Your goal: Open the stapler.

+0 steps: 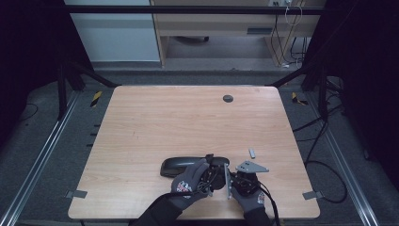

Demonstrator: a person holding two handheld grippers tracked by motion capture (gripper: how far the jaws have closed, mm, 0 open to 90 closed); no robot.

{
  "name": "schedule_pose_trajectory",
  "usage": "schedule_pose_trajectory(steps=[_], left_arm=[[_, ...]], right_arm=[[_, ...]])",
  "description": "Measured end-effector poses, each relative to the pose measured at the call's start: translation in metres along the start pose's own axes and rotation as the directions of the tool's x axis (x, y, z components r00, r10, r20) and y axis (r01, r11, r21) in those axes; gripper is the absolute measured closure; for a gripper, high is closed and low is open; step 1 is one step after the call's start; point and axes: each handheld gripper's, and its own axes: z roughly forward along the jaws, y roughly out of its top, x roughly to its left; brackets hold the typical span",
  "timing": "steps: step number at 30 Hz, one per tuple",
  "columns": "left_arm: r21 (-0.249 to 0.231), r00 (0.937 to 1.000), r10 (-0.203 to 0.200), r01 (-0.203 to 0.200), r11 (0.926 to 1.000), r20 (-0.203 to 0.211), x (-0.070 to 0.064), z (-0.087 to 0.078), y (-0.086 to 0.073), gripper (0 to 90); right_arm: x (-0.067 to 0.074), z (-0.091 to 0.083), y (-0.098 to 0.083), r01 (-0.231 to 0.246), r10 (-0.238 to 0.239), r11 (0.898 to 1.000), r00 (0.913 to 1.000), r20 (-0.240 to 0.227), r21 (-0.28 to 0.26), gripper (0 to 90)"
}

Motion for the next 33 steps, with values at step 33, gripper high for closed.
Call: schedule_pose_trajectory(steps=[33], left_arm=[[-0.018, 0.9996, -0.027, 0.027, 0.9995, -0.004, 0.0001, -0.0008, -0.0023, 52.2]], right_arm=[[-0.0007, -0.0002, -0.0003, -0.011, 0.011, 1.000, 0.9999, -0.002, -0.001, 90.0]])
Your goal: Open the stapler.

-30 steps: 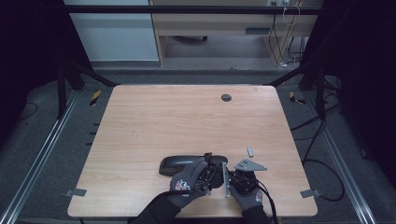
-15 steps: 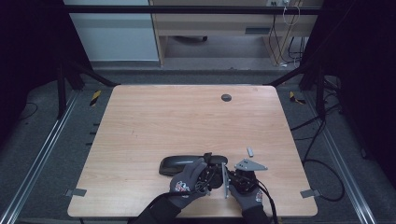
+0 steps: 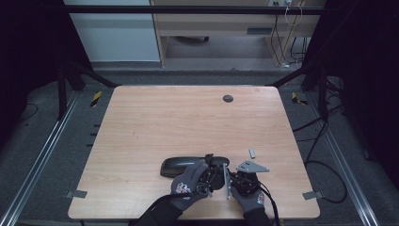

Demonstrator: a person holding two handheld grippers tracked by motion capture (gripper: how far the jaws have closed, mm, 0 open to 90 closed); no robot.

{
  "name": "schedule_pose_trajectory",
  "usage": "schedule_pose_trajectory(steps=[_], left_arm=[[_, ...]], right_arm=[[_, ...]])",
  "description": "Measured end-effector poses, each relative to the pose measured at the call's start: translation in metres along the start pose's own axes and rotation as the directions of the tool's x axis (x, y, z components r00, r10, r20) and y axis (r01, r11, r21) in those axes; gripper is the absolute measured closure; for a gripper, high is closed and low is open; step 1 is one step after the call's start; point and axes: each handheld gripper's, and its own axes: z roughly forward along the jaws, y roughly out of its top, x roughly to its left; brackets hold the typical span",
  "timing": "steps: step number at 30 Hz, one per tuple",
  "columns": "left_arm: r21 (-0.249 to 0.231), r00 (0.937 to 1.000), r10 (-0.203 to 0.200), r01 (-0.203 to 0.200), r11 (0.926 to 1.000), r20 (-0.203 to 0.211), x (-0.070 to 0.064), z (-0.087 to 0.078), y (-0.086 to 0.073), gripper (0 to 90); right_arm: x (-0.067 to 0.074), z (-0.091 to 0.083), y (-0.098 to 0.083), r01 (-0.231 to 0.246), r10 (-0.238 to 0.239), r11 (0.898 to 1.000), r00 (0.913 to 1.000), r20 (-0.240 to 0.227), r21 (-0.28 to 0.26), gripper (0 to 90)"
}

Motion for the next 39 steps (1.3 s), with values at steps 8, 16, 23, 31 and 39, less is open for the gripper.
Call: schedule_pose_trajectory(steps=[8, 16, 23, 31, 39], left_arm=[[0.001, 1.0000, -0.004, 0.004, 1.0000, 0.004, 0.0007, -0.0001, 0.0001, 52.0], [0.002, 1.0000, -0.005, 0.005, 1.0000, 0.001, 0.0004, -0.0001, 0.0002, 52.1], [0.005, 1.0000, -0.005, 0.005, 1.0000, 0.008, 0.0012, -0.0001, 0.0006, 52.1], [0.000, 0.9998, -0.014, 0.014, 0.9999, 0.012, 0.0012, -0.0001, -0.0001, 52.0], [0.001, 0.9999, -0.016, 0.016, 0.9999, 0.003, 0.0006, -0.0004, 0.0002, 52.0]], right_arm=[[0.0000, 0.0000, 0.0000, 0.000, 0.000, 1.000, 1.0000, 0.001, 0.000, 90.0], [0.0004, 0.0000, 0.0000, 0.001, -0.001, 1.000, 1.0000, 0.003, -0.001, 90.0], [-0.0001, 0.0000, -0.0001, -0.004, 0.004, 1.000, 1.0000, 0.003, -0.002, 90.0], [0.0009, -0.0001, -0.0002, 0.000, 0.000, 1.000, 1.0000, 0.009, -0.002, 90.0], [0.0005, -0.0002, -0.0003, -0.002, 0.002, 1.000, 1.0000, 0.007, -0.003, 90.0]])
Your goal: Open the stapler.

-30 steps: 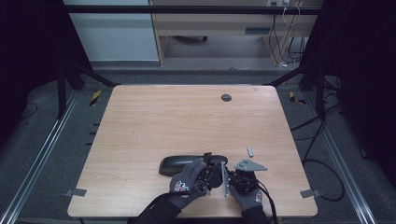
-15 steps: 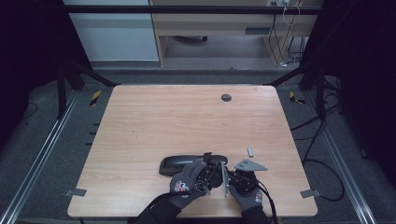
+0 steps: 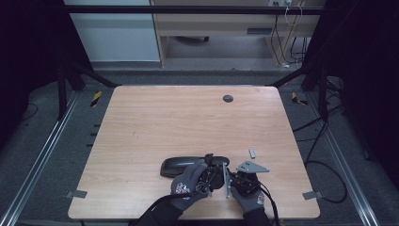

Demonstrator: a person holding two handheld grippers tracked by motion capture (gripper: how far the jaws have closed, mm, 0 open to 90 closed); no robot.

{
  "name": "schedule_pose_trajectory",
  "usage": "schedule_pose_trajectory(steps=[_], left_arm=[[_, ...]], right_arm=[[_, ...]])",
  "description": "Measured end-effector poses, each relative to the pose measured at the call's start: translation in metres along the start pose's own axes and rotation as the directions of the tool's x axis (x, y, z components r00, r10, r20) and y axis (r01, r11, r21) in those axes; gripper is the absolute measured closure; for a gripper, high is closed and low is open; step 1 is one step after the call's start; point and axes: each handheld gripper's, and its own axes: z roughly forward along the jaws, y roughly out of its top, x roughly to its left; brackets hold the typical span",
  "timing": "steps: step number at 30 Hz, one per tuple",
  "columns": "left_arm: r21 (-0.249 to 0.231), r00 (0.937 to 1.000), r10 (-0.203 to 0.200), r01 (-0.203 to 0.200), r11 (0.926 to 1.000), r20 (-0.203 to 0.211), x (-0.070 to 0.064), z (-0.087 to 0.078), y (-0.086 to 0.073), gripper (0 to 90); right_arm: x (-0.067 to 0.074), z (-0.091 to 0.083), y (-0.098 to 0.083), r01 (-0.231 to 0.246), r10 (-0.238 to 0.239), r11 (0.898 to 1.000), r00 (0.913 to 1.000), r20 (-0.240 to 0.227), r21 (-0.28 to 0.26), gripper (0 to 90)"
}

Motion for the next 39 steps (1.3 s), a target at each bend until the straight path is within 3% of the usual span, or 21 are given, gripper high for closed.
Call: schedule_pose_trajectory(steps=[2, 3, 4, 5, 7, 8, 10, 15, 23, 35, 39], left_arm=[[-0.005, 0.9999, -0.006, 0.006, 1.0000, -0.011, 0.000, -0.001, 0.000, 52.1], [-0.028, 0.9960, -0.027, 0.024, 0.9993, -0.086, 0.005, -0.007, 0.000, 53.5], [-0.043, 0.9930, -0.089, 0.086, 0.9954, -0.078, 0.019, -0.016, -0.002, 56.1], [-0.051, 0.9918, -0.118, 0.115, 0.9920, -0.049, 0.032, -0.024, -0.005, 56.6], [-0.068, 0.9889, -0.138, 0.134, 0.9886, -0.055, 0.039, -0.028, -0.008, 58.5], [-0.085, 0.9873, -0.151, 0.147, 0.9855, -0.049, 0.050, -0.039, -0.015, 58.7], [-0.096, 0.9858, -0.160, 0.154, 0.9834, -0.052, 0.050, -0.039, -0.016, 58.7], [-0.086, 0.9875, -0.148, 0.143, 0.9860, -0.055, 0.041, -0.033, -0.012, 58.1], [-0.099, 0.9823, -0.183, 0.178, 0.9792, -0.043, 0.050, -0.039, -0.017, 57.8], [-0.150, 0.9579, -0.286, 0.280, 0.9483, -0.024, 0.066, -0.048, -0.031, 58.0], [-0.175, 0.9460, -0.323, 0.315, 0.9327, -0.021, 0.072, -0.052, -0.038, 58.3]], right_arm=[[0.000, 0.000, 0.000, -0.004, 0.004, 1.000, 1.0000, -0.002, 0.000, 90.0], [0.000, 0.000, 0.000, -0.003, 0.003, 1.000, 1.0000, 0.000, 0.000, 90.0], [0.000, 0.000, 0.000, -0.003, 0.003, 1.000, 1.0000, 0.001, -0.001, 90.0], [0.000, 0.000, 0.000, -0.008, 0.008, 1.000, 1.0000, 0.004, -0.002, 90.0], [-0.001, 0.000, 0.000, -0.032, 0.032, 0.999, 0.9995, -0.008, -0.004, 90.0], [-0.001, 0.000, 0.000, -0.026, 0.026, 1.000, 0.9996, -0.007, 0.001, 90.0], [-0.001, 0.000, 0.000, -0.020, 0.020, 1.000, 0.9998, -0.005, -0.001, 90.0], [0.000, 0.000, 0.000, -0.029, 0.029, 1.000, 0.9995, -0.009, -0.005, 90.0], [0.000, -0.001, 0.000, -0.010, 0.010, 1.000, 0.9999, -0.011, 0.001, 90.0], [-0.002, -0.001, 0.000, -0.025, 0.025, 1.000, 0.9994, -0.022, 0.003, 90.0], [-0.002, -0.001, 0.000, -0.019, 0.019, 1.000, 0.9996, -0.022, 0.003, 90.0]])
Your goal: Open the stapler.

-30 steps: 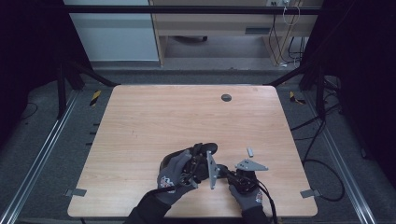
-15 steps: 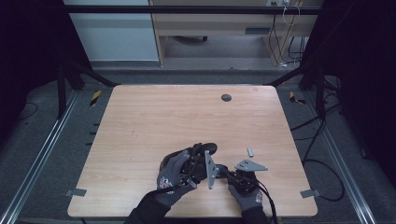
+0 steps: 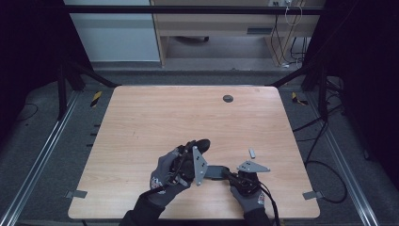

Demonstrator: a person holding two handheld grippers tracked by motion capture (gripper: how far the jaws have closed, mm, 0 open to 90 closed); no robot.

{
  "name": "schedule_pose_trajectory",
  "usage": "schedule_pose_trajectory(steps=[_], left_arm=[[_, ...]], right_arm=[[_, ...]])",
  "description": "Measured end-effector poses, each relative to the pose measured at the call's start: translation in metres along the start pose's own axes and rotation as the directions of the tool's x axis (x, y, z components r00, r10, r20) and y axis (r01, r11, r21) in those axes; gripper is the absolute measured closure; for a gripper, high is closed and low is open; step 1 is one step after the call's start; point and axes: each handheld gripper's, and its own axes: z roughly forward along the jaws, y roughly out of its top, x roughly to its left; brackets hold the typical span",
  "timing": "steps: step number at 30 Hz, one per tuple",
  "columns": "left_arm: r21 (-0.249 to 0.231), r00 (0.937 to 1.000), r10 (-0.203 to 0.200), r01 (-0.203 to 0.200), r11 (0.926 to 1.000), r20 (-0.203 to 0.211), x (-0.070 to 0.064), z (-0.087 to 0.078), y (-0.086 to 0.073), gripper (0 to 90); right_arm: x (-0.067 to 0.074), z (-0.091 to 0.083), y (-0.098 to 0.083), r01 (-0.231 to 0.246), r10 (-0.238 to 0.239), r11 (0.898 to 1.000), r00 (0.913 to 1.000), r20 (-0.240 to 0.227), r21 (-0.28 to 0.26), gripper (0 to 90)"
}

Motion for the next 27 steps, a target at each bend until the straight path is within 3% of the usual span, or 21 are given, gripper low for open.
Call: schedule_pose_trajectory(steps=[6, 18, 27], left_arm=[[-0.021, 0.9974, -0.071, 0.071, 0.9972, -0.006, 0.015, -0.009, -0.007, 59.1], [-0.041, 0.9931, -0.115, 0.114, 0.9927, -0.023, 0.025, -0.017, -0.014, 59.7], [-0.054, 0.9834, -0.180, 0.179, 0.9824, -0.023, 0.036, -0.024, -0.022, 59.9]], right_arm=[[0.000, 0.000, 0.000, 0.004, -0.004, 1.000, 1.0000, 0.002, 0.001, 90.0], [0.000, 0.000, 0.000, 0.004, -0.004, 1.000, 1.0000, 0.003, 0.001, 90.0], [0.001, 0.000, 0.000, 0.005, -0.005, 1.000, 1.0000, 0.003, 0.001, 90.0]])
